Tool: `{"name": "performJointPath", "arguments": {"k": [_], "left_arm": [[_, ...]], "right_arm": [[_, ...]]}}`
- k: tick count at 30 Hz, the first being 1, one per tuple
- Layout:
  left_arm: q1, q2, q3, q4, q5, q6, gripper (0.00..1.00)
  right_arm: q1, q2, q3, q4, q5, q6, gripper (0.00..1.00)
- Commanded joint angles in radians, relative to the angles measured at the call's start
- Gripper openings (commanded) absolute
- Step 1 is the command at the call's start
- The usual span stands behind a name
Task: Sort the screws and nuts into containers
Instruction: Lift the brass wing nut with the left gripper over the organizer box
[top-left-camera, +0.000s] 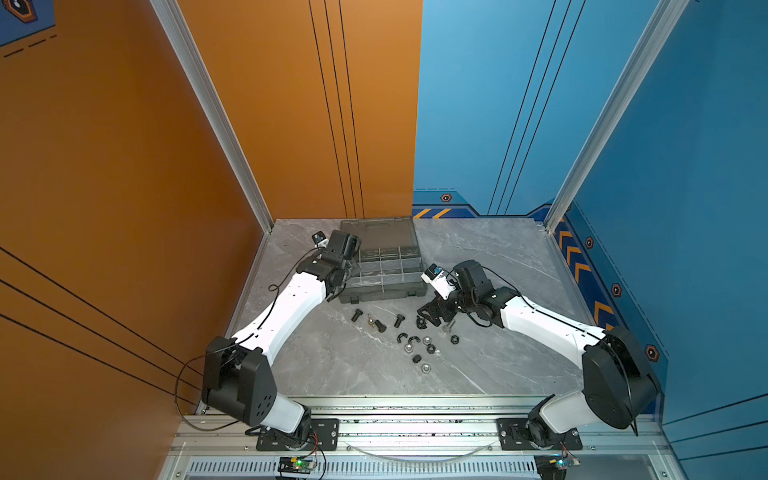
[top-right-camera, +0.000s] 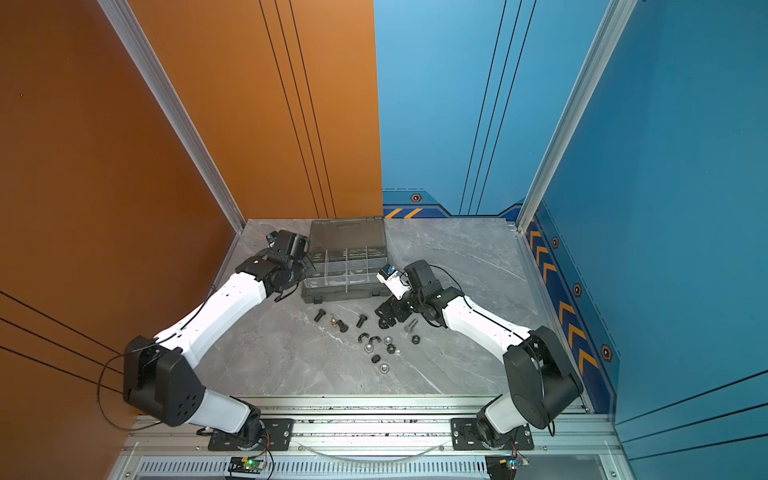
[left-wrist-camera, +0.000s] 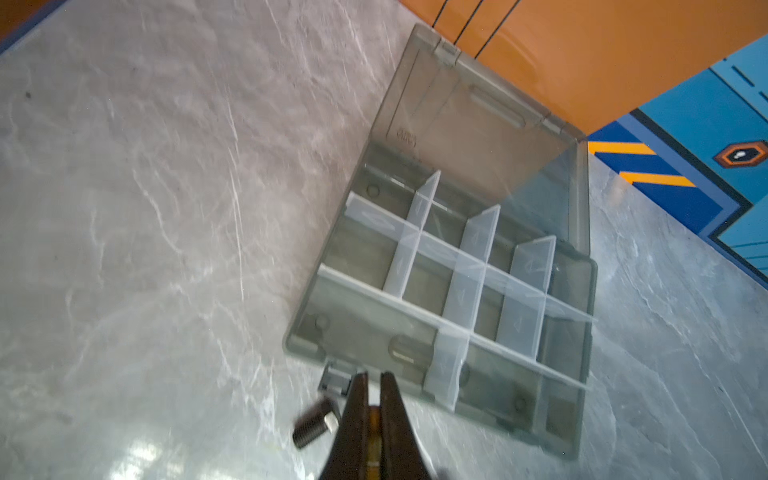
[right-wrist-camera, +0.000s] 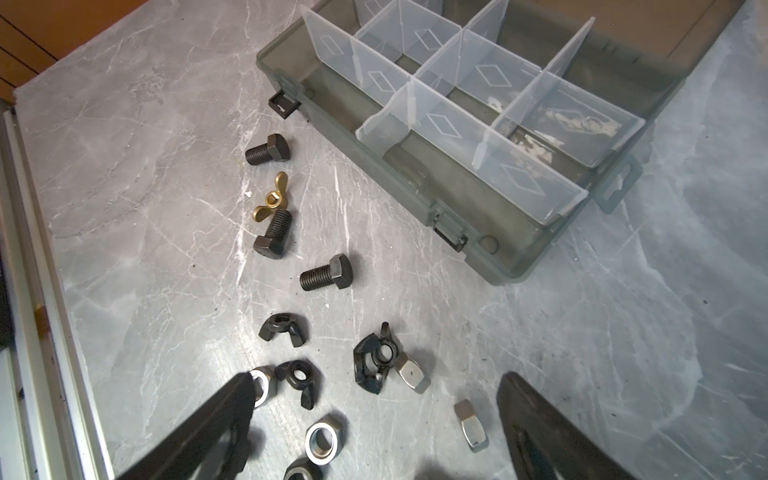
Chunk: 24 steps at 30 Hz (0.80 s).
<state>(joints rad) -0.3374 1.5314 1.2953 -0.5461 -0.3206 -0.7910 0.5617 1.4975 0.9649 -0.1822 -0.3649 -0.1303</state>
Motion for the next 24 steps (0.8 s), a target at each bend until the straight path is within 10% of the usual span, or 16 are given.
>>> {"name": "performJointPath", "arguments": {"k": [1,24], "left_arm": [[0.026,0.1,0.059,0.084,0.015,0.171,0.0],[0.107,0.452,0.203,0.159,0.107,0.216,0.0]], "right_arm": [[-0.002,-0.013,-0.013,0.012,0.033,0.029,0.93],[0.003,-0.023,-0.024,-0.026,0.039,0.034,0.93]]}}
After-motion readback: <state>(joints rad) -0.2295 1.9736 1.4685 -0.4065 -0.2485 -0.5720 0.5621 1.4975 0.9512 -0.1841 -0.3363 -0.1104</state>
